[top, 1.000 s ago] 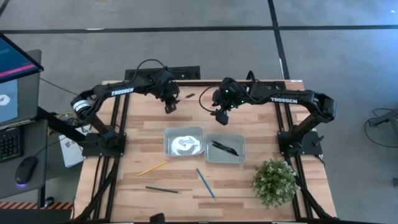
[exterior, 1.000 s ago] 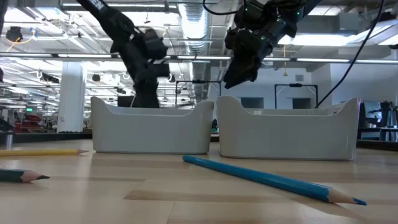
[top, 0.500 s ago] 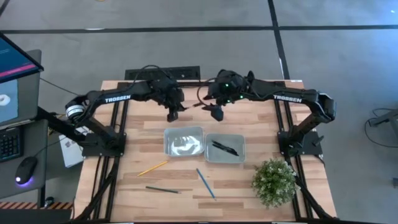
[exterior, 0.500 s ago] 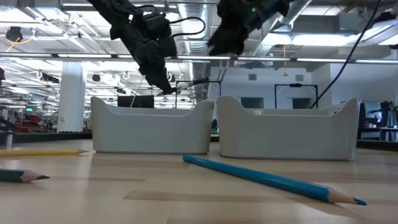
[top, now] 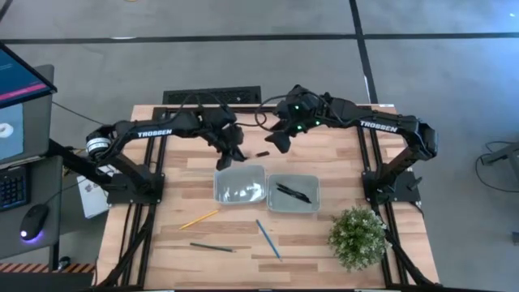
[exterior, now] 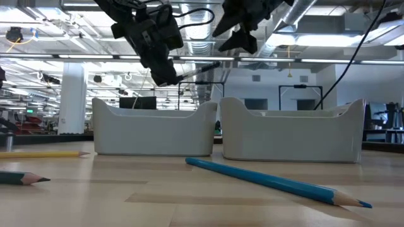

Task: Sort pens & pencils
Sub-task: Put the black pen into the right gray bin

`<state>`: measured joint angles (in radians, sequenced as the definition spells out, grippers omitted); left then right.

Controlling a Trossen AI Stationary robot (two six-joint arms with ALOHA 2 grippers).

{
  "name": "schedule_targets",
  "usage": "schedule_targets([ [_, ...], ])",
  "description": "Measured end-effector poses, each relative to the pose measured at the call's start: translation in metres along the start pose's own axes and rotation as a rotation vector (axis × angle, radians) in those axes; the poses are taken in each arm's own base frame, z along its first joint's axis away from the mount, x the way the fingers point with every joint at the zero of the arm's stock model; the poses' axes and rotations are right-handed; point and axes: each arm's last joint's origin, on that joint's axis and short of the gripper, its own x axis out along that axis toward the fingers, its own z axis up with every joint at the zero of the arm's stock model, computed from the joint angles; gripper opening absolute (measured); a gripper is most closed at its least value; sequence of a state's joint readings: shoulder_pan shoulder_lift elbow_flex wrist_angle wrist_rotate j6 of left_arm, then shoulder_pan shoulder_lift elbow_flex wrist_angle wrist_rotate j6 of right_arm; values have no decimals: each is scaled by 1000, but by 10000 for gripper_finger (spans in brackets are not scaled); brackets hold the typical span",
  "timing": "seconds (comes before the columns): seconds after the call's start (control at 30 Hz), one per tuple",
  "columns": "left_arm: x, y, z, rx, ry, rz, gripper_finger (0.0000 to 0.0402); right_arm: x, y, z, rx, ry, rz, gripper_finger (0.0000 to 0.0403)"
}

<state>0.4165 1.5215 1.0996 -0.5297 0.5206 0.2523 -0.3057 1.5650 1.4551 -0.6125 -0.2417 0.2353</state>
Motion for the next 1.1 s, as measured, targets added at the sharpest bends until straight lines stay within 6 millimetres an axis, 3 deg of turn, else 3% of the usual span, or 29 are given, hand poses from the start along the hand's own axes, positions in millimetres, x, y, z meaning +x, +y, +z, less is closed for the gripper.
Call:
schedule_targets([
  [0.6,8,-18,10,32,-58,-113,33,27,41,-21,-109,127,85,260],
  [0.9,12,-26,12,57,-57,-133,33,45,46,-29,-121,177,91,260],
  [1.1,12,-26,12,50,-61,-140,34,44,48,-30,-121,187,105,260],
])
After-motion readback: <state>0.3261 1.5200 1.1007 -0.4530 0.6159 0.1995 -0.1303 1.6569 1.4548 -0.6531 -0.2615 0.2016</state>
